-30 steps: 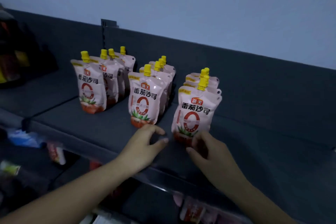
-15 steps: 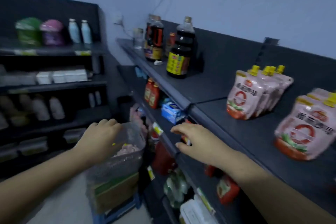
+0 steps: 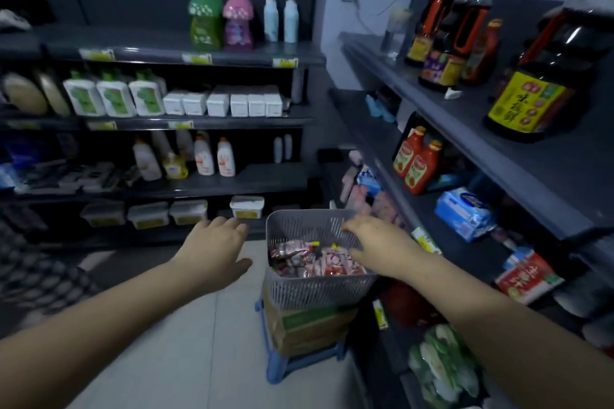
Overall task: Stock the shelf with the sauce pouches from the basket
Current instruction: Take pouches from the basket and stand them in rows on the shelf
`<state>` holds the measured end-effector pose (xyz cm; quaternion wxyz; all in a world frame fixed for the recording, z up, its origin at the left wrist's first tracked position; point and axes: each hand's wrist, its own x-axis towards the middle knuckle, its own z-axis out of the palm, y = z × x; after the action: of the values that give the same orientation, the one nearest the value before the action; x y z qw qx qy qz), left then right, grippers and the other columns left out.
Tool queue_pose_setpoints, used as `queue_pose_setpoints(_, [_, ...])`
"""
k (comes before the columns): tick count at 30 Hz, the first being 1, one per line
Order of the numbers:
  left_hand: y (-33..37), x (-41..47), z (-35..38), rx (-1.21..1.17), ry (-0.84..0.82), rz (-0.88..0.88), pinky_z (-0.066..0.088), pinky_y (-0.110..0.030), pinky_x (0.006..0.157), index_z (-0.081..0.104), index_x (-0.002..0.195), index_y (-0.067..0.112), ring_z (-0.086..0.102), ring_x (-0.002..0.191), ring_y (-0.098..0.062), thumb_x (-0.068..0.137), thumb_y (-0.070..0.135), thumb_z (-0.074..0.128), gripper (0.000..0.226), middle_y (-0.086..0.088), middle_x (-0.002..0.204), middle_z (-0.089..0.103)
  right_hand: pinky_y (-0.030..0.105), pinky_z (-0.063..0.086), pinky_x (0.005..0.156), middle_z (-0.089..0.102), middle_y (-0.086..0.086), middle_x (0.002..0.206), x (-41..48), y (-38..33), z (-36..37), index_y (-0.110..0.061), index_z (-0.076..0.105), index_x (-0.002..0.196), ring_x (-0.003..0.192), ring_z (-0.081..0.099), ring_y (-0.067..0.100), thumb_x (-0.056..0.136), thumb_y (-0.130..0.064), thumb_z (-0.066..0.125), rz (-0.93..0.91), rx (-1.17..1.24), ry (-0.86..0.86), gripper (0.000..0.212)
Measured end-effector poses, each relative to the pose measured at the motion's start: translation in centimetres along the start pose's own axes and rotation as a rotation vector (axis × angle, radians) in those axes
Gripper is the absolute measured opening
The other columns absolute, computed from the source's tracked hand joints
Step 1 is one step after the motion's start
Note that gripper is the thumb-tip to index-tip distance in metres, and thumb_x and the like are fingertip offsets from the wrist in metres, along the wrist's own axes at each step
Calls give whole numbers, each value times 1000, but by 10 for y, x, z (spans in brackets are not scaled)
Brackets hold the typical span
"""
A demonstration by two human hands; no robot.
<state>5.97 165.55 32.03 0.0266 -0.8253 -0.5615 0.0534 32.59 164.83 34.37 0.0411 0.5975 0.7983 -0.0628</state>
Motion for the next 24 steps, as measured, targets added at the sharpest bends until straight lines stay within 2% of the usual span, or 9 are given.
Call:
queue_pose_setpoints(6, [5,48,25,-78,-66,64,29,-34,108,39,135,17,39,130,-22,91,45,47,53,-2,140,45,34,46,80,54,6,126,43,33,27,-14,53,122,111,54,25,87,-22,55,52,42,-11,36])
queue_pose_setpoints(10, [12,94,42,-98,-124,64,30,-33,105,40,134,15,41,128,-23,92,41,46,50,-4,137,47,39,49,85,51,6,128,81,69,46,-15,53,121,110,55,26,87,-21,56,84,68,-91,34])
queue_pose_setpoints(16, [27,182,74,-125,-240,12,31,-31,102,47,129,15,44,124,-23,91,35,45,42,-3,132,50,39,47,93,49,7,129,160,135,80,-10,52,123,115,53,24,89,-16,54,79,97,-220,35])
queue_pose_setpoints(24, [28,270,120,-157,-323,-20,32,-31,100,53,117,17,49,119,-22,91,34,44,33,-3,126,56,36,45,94,55,10,122,233,199,133,-9,57,114,110,54,27,86,-13,56,135,136,-403,29])
